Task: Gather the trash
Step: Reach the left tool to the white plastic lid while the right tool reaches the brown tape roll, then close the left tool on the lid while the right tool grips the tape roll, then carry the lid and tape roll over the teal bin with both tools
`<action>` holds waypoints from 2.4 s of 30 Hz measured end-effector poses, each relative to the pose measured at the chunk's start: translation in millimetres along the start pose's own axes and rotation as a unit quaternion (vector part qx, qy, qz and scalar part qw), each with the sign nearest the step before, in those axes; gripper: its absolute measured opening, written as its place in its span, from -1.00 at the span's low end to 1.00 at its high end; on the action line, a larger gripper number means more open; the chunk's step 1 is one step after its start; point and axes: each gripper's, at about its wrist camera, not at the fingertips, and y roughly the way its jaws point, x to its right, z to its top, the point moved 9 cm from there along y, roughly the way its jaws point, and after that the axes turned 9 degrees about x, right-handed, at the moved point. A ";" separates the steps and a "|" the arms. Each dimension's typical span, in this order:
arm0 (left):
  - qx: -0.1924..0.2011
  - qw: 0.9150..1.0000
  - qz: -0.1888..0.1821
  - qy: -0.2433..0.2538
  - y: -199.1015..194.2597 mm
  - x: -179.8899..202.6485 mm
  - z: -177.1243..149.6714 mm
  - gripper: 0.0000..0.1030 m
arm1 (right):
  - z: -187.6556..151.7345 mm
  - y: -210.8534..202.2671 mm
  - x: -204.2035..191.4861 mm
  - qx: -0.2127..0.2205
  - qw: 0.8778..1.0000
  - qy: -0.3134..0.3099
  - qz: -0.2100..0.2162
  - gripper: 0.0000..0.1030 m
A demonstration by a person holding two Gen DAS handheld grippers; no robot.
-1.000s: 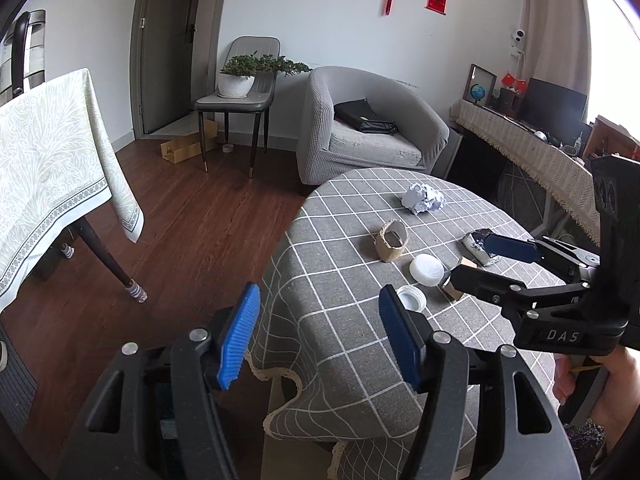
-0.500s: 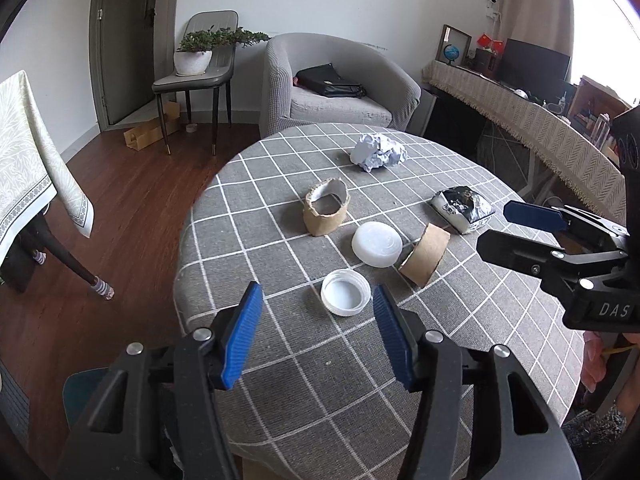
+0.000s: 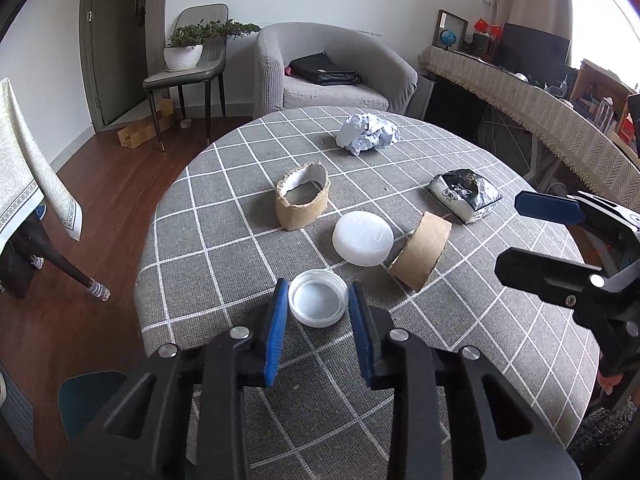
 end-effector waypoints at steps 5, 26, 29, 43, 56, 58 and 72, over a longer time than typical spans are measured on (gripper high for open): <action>0.002 1.000 0.008 -0.008 -4.3 -8.5 -0.5 -0.37 | -4.6 14.5 -14.0 -0.017 0.999 -0.019 0.022 0.67; 0.017 0.999 0.005 -0.042 -34.4 -38.7 5.2 -0.37 | -5.9 58.5 -24.2 -0.056 0.996 -0.062 0.016 0.69; 0.020 0.999 0.008 -0.044 -39.5 -44.2 6.1 -0.37 | -9.0 65.8 -25.1 -0.075 0.995 -0.065 0.005 0.42; 0.031 0.997 0.037 -0.053 -65.0 -85.7 3.6 -0.37 | 17.6 62.7 -42.0 -0.054 0.998 -0.043 -0.001 0.33; 0.012 0.993 0.094 -0.070 -76.8 -157.3 -30.0 -0.37 | 48.3 72.3 -113.0 -0.029 0.997 -0.054 0.056 0.33; -0.001 0.992 0.105 -0.076 -74.7 -171.8 -42.2 -0.37 | 51.0 77.3 -126.6 -0.030 0.996 -0.058 0.067 0.33; -0.085 0.975 0.169 -0.117 -73.8 -269.2 -120.3 -0.37 | 59.5 114.8 -230.9 -0.036 0.987 -0.055 0.147 0.33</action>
